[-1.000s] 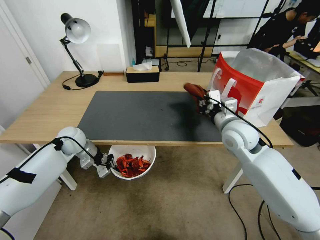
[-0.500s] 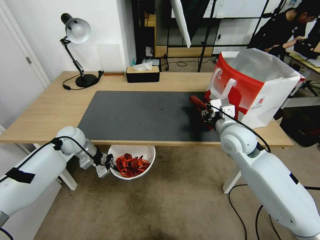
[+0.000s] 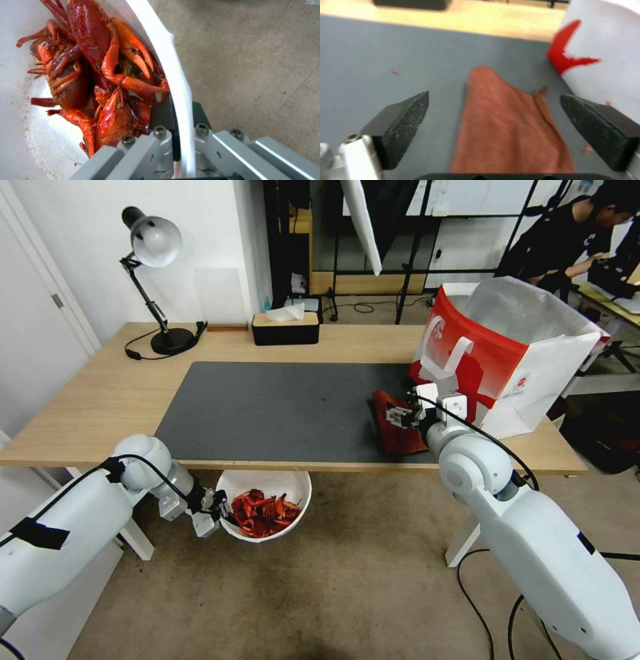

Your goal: Sweep shrimp from table into container with towel, then put container into takeout bag.

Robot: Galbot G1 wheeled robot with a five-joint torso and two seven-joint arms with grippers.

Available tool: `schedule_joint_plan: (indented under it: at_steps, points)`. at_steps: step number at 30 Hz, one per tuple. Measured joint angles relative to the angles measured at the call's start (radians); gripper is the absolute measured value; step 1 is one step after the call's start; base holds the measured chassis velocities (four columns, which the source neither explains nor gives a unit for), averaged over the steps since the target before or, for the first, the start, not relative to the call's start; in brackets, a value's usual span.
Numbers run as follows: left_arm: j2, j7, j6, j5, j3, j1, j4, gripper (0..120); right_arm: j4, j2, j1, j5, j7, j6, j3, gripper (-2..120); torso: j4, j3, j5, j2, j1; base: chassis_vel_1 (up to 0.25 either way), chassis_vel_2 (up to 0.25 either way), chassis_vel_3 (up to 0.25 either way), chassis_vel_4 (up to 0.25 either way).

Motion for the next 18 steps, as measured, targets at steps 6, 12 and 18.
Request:
schedule_joint_plan:
  at_steps: [6, 12, 18]
  points:
    - [0.0, 0.0, 0.0, 0.003, -0.004, 0.007, -0.001, 0, 0.027, 0.003, -0.03, 0.011, -0.03, 0.059, 0.004, 100, 0.0, 0.0, -0.0001, 0.0, 0.0, 0.0, 0.0, 0.0, 0.0]
    - [0.001, 0.0, 0.0, 0.005, -0.012, 0.018, -0.006, 0, 0.082, 0.008, -0.125, -0.029, -0.136, 0.281, 0.008, 100, -0.0001, 0.0, 0.0, 0.0, 0.0, 0.0, 0.0, 0.0, 0.0]
    - [0.01, -0.001, -0.003, 0.01, -0.03, 0.043, -0.016, 0, 0.143, 0.024, -0.291, -0.219, -0.302, 0.538, 0.058, 100, -0.0001, 0.0, -0.0001, 0.0, 0.0, 0.0, 0.0, 0.0, 0.0]
